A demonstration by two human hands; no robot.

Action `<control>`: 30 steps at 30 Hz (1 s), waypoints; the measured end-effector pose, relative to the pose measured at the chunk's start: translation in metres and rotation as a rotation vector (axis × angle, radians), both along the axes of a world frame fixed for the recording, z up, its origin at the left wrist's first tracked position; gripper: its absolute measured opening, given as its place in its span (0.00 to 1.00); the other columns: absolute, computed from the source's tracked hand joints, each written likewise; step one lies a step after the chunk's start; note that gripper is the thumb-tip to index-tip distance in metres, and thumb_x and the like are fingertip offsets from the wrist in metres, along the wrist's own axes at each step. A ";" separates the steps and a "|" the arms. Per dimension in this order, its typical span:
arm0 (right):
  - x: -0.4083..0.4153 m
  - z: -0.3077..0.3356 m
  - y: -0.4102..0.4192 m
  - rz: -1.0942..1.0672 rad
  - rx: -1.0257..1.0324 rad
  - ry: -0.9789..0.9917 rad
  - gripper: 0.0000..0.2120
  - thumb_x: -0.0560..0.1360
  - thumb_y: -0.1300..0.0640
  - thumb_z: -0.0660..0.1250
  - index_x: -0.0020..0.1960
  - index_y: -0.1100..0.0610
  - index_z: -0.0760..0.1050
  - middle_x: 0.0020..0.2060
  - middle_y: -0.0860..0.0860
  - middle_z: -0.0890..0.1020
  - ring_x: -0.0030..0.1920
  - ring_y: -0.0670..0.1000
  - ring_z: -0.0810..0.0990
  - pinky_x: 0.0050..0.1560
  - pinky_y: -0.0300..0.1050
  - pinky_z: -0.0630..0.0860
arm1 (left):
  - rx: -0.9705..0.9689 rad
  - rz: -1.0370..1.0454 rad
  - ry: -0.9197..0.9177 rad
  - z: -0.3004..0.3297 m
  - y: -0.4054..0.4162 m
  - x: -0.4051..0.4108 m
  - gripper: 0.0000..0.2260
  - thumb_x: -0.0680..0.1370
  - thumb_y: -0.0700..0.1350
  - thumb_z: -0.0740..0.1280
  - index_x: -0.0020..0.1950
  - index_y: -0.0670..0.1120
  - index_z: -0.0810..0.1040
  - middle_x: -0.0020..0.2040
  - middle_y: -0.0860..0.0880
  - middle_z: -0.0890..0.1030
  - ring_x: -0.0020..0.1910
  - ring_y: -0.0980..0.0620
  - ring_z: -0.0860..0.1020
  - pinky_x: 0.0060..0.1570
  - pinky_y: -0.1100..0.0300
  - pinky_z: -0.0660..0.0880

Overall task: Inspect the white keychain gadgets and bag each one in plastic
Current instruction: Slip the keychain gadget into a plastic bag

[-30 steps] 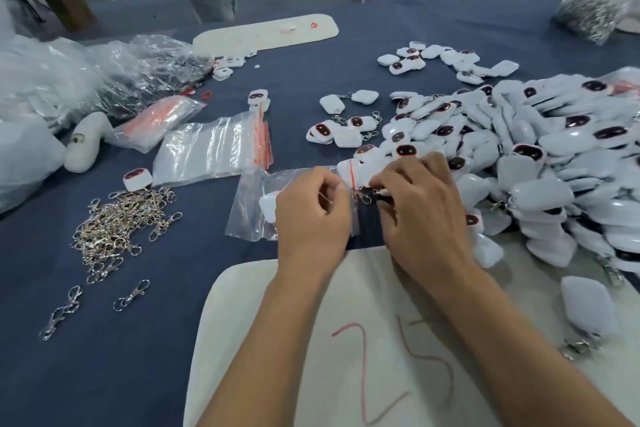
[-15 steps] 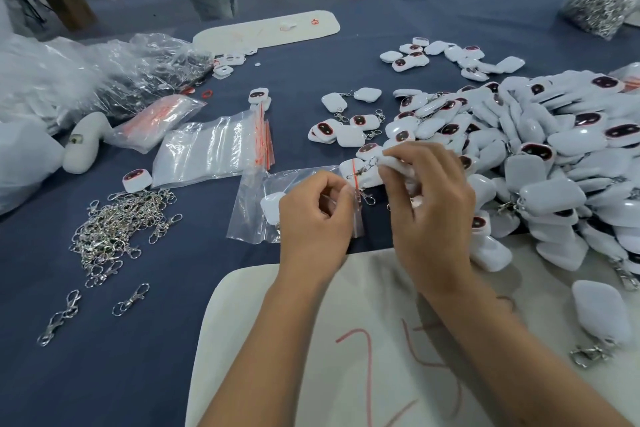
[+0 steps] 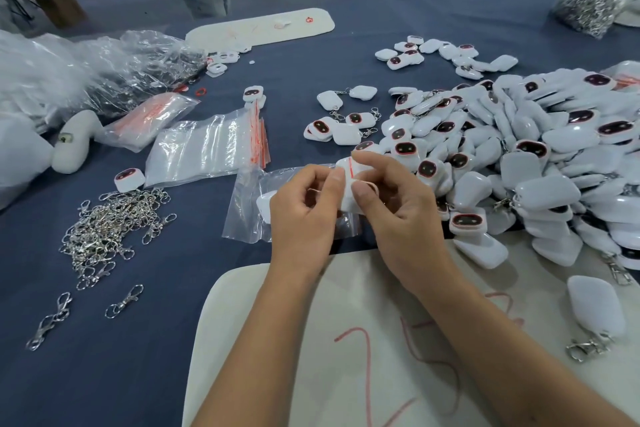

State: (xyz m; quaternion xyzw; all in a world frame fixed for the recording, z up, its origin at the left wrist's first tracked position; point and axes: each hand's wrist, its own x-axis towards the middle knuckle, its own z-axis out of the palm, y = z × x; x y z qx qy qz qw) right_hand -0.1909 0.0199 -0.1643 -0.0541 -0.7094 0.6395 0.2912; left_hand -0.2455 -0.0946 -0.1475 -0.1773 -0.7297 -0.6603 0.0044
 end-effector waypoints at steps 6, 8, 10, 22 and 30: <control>-0.002 0.000 0.005 -0.112 -0.229 0.085 0.06 0.76 0.61 0.76 0.51 0.59 0.81 0.39 0.44 0.85 0.41 0.41 0.82 0.45 0.33 0.78 | 0.004 -0.073 -0.020 0.001 -0.003 -0.002 0.07 0.82 0.41 0.70 0.44 0.43 0.82 0.34 0.54 0.80 0.33 0.54 0.76 0.35 0.54 0.76; -0.002 0.000 0.006 -0.098 -0.248 0.091 0.03 0.77 0.61 0.76 0.49 0.58 0.82 0.39 0.46 0.86 0.41 0.42 0.82 0.45 0.34 0.78 | 0.018 -0.108 -0.016 0.000 -0.004 -0.003 0.07 0.81 0.40 0.70 0.44 0.42 0.82 0.33 0.53 0.80 0.32 0.54 0.76 0.33 0.58 0.75; -0.001 0.000 0.006 -0.076 -0.292 0.094 0.01 0.77 0.59 0.76 0.48 0.55 0.84 0.41 0.47 0.87 0.42 0.44 0.83 0.47 0.36 0.78 | 0.044 -0.152 -0.049 -0.002 -0.006 -0.005 0.07 0.81 0.40 0.70 0.44 0.39 0.82 0.32 0.51 0.80 0.31 0.54 0.76 0.31 0.61 0.74; -0.005 -0.001 0.005 -0.020 -0.156 0.009 0.12 0.86 0.61 0.63 0.60 0.56 0.84 0.51 0.47 0.88 0.50 0.43 0.85 0.49 0.33 0.78 | 0.148 -0.123 -0.179 -0.008 -0.009 -0.009 0.05 0.81 0.40 0.71 0.47 0.40 0.83 0.36 0.45 0.82 0.35 0.50 0.80 0.34 0.60 0.79; -0.005 -0.005 0.002 -0.011 -0.105 -0.064 0.12 0.87 0.57 0.62 0.64 0.53 0.83 0.45 0.49 0.87 0.37 0.48 0.84 0.36 0.40 0.81 | 0.182 -0.169 -0.228 -0.009 -0.011 -0.011 0.02 0.79 0.38 0.72 0.50 0.41 0.85 0.40 0.43 0.86 0.34 0.50 0.81 0.33 0.62 0.79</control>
